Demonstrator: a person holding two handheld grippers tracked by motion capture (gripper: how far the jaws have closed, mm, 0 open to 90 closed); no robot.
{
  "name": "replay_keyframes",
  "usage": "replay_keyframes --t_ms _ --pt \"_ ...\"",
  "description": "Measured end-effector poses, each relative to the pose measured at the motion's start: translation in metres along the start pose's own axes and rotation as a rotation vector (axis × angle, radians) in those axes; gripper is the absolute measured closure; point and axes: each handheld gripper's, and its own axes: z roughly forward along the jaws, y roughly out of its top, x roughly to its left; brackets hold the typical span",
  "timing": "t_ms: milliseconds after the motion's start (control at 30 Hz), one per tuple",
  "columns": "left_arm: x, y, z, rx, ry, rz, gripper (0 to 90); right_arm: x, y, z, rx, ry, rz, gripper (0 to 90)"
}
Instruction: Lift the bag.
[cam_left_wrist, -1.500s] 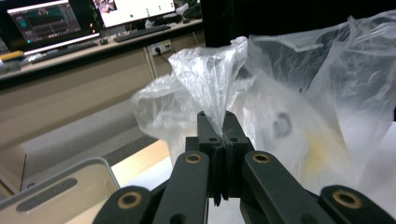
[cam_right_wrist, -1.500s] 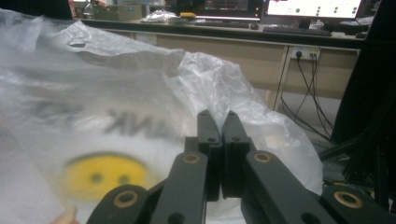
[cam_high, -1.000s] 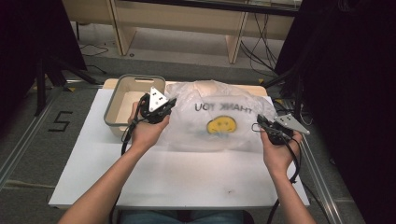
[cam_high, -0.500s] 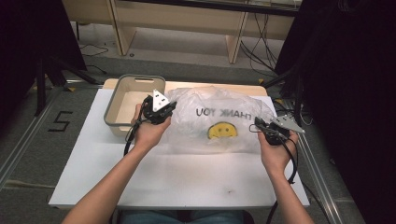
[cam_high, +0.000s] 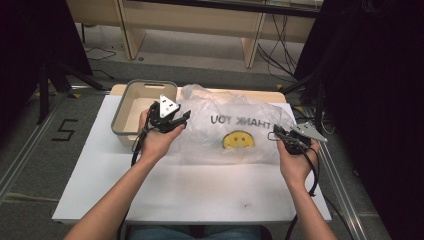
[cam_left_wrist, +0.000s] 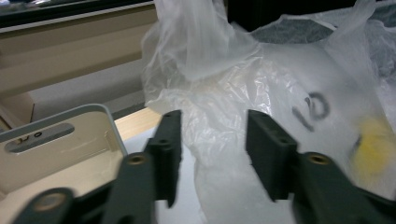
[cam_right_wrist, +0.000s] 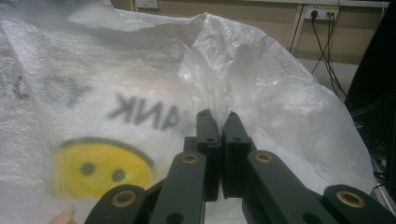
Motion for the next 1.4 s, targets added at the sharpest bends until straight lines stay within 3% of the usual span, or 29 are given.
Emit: replay_keyframes --t_ms 133,267,433,800,1400 --pt "0.002 0.002 -0.009 -0.003 0.012 -0.032 33.4 0.0 0.001 0.001 0.002 -0.002 0.007 88.0" --pt "0.002 0.003 -0.019 -0.002 -0.015 -0.029 29.9 0.001 0.004 0.001 -0.005 -0.001 0.003 86.6" --pt "0.001 0.001 -0.024 -0.011 -0.014 -0.026 29.8 0.001 0.005 0.0 -0.012 -0.004 -0.002 86.9" --pt "0.005 -0.008 -0.026 0.023 -0.018 -0.018 29.7 0.0 0.005 -0.002 -0.01 -0.005 -0.006 85.6" --pt "0.009 -0.017 -0.033 0.06 -0.01 -0.001 30.3 0.001 0.009 -0.014 -0.057 -0.03 -0.062 70.9"
